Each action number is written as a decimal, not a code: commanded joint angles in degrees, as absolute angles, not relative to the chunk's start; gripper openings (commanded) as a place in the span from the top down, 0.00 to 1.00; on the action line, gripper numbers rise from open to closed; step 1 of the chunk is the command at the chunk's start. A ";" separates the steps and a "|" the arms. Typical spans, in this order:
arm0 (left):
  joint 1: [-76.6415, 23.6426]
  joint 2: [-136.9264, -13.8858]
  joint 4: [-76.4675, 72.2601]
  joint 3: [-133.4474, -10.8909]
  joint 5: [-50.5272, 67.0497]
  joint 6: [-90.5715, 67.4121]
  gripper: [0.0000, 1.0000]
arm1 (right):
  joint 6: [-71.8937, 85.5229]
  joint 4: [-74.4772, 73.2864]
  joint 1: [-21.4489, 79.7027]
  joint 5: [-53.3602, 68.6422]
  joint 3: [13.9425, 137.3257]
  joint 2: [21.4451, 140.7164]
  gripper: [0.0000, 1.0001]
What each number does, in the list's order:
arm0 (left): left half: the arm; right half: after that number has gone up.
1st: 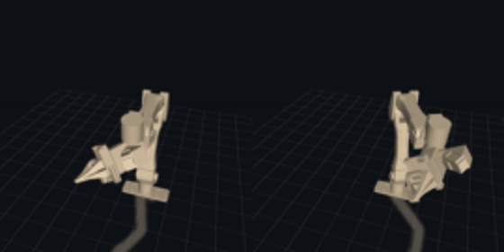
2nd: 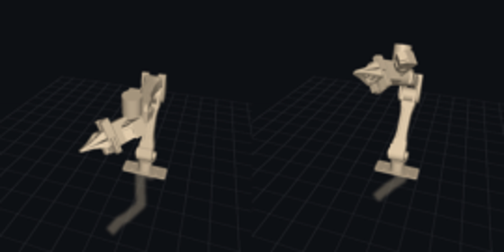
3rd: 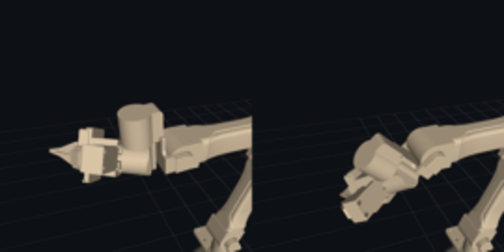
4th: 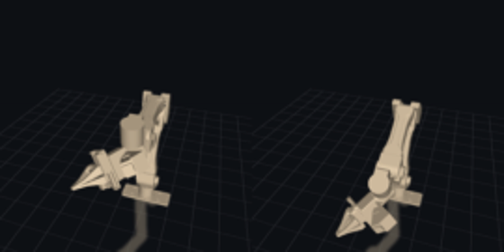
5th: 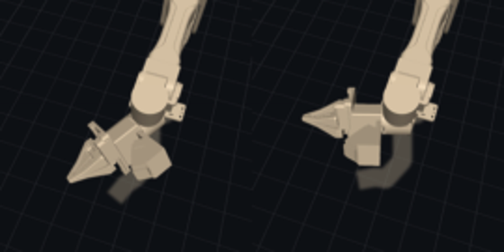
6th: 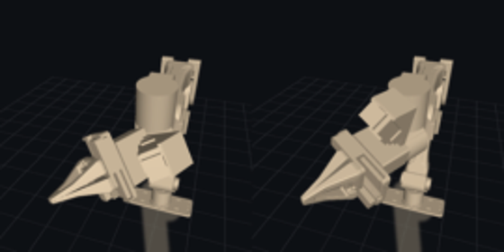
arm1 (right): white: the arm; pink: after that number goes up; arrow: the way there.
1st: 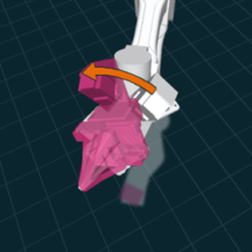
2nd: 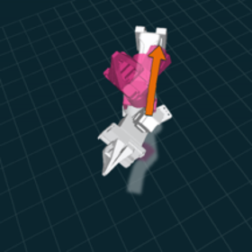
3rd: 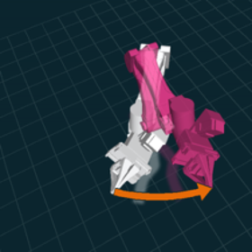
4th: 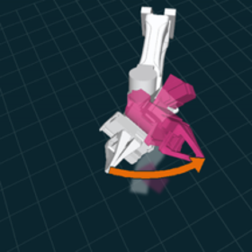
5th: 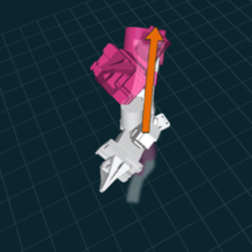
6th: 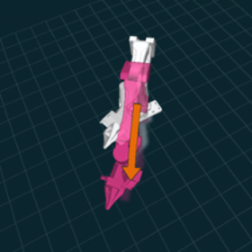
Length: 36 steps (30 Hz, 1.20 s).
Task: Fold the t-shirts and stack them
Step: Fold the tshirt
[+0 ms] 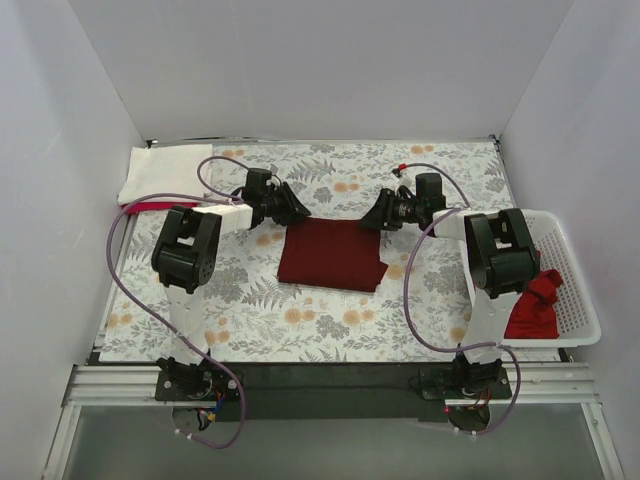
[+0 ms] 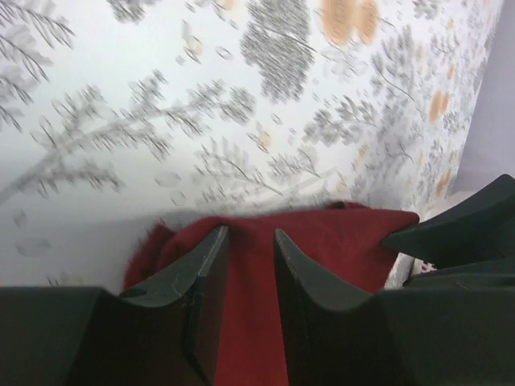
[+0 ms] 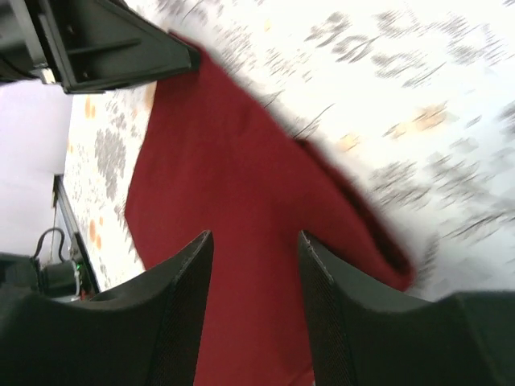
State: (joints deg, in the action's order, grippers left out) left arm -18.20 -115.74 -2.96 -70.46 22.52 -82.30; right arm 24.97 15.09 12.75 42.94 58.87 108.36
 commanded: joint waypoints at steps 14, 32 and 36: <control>-13.27 -117.08 -5.45 -72.34 25.05 -85.43 0.62 | 32.96 25.05 7.73 46.76 63.47 112.17 0.53; -18.63 -86.48 -9.48 -35.62 23.55 -89.82 0.70 | 33.42 36.82 16.79 47.11 28.94 90.87 0.51; -18.63 -91.57 -13.00 -32.44 23.64 -91.66 0.76 | 30.60 39.01 15.04 46.67 26.02 95.09 0.52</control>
State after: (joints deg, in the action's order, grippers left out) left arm -18.87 -89.76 -8.95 -33.65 24.40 -89.91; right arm 33.85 32.08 16.43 47.44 26.65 92.86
